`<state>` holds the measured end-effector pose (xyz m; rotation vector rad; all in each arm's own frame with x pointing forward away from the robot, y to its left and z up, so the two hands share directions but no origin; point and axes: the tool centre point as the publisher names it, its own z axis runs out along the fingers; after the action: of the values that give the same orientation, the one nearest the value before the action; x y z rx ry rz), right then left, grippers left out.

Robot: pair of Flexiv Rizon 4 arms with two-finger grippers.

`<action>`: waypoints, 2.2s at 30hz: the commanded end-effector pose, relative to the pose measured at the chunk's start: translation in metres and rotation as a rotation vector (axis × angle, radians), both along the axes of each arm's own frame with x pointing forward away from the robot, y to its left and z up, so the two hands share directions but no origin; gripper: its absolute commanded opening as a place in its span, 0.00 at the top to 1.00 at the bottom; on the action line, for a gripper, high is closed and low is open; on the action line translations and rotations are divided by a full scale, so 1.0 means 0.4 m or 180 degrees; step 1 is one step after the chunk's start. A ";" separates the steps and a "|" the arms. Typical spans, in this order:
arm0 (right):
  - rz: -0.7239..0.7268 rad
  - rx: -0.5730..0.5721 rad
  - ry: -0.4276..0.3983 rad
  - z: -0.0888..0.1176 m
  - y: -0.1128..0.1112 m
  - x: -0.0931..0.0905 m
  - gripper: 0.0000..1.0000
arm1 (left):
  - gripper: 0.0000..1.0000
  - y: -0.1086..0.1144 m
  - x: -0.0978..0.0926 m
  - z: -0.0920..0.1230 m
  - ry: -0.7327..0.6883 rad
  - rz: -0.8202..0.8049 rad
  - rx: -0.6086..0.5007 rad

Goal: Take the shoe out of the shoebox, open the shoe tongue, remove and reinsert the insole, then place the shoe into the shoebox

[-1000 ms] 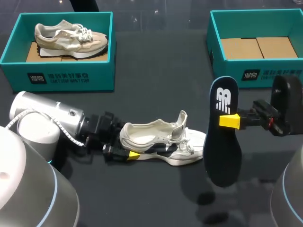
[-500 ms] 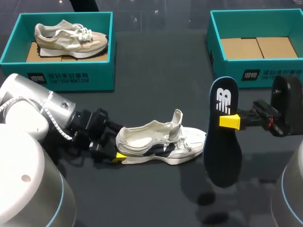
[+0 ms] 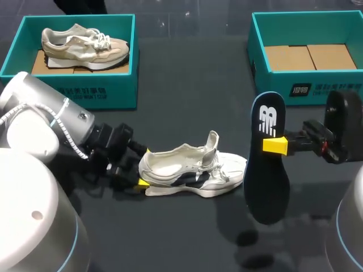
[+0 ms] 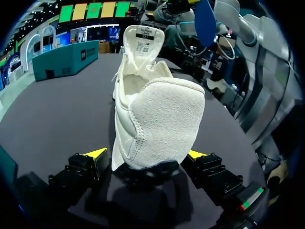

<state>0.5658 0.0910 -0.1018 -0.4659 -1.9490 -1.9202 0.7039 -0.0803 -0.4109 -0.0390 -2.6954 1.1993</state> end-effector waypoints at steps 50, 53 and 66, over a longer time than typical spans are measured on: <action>-0.0007 -0.0006 0.0001 0.000 0.003 -0.002 1.00 | 0.00 -0.062 0.021 0.228 -0.0534 -0.0247 0.2365; -0.0007 -0.0006 0.0001 0.000 0.003 -0.002 1.00 | 0.00 -0.091 0.043 0.231 -0.0578 -0.0249 0.2365; -0.0007 -0.0006 0.0001 0.000 0.003 -0.002 1.00 | 0.00 -0.158 0.077 0.220 -0.0508 -0.0092 0.2326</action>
<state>0.5665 0.0916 -0.1021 -0.4642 -1.9488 -1.9199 0.7333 -0.1402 -0.3215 -0.0696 -3.0809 0.1660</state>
